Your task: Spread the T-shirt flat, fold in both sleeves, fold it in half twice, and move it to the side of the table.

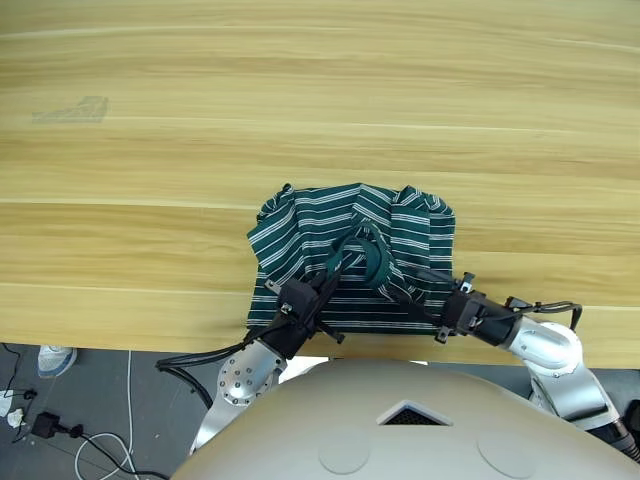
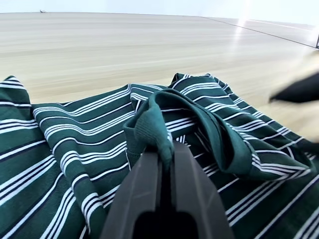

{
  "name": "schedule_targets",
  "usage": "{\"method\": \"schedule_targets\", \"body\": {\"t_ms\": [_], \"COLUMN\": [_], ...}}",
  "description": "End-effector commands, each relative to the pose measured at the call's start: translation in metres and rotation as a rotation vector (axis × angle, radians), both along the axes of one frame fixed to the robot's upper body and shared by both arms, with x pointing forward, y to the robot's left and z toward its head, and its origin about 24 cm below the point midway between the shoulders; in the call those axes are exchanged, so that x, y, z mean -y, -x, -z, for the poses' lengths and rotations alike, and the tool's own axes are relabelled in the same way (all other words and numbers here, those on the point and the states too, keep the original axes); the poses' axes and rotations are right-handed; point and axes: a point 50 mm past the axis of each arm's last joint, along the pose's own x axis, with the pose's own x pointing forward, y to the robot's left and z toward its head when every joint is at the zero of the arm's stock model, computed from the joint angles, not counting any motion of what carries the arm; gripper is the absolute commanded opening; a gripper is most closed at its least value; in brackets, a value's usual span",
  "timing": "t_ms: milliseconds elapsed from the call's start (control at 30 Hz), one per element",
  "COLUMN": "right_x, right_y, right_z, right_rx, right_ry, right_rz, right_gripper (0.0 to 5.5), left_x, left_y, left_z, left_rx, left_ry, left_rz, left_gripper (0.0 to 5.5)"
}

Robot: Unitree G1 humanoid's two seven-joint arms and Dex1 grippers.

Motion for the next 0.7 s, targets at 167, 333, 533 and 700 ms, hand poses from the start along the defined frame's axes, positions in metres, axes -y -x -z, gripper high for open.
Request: {"method": "schedule_targets", "body": {"t_ms": [167, 333, 533, 700], "right_x": [-0.01, -0.009, -0.008, -0.006], "right_y": [0.003, 0.004, 0.006, 0.006], "right_z": [0.014, 0.02, 0.022, 0.025], "right_rx": [0.036, 0.065, 0.074, 0.081], "right_ry": [0.061, 0.092, 0.096, 0.113], "right_rz": [-0.025, -0.027, -0.028, -0.021], "right_gripper": [2.05, 2.05, 2.05, 2.05], "left_x": [-0.002, -0.002, -0.002, -0.003], "left_y": [-0.004, -0.004, -0.003, -0.003], "left_z": [-0.004, -0.005, -0.007, -0.009], "left_rx": [0.025, 0.026, 0.031, 0.034], "left_ry": [-0.006, -0.001, 0.017, 0.038], "left_rz": [0.006, 0.006, 0.003, 0.0], "left_gripper": [0.01, 0.01, 0.01, 0.01]}}
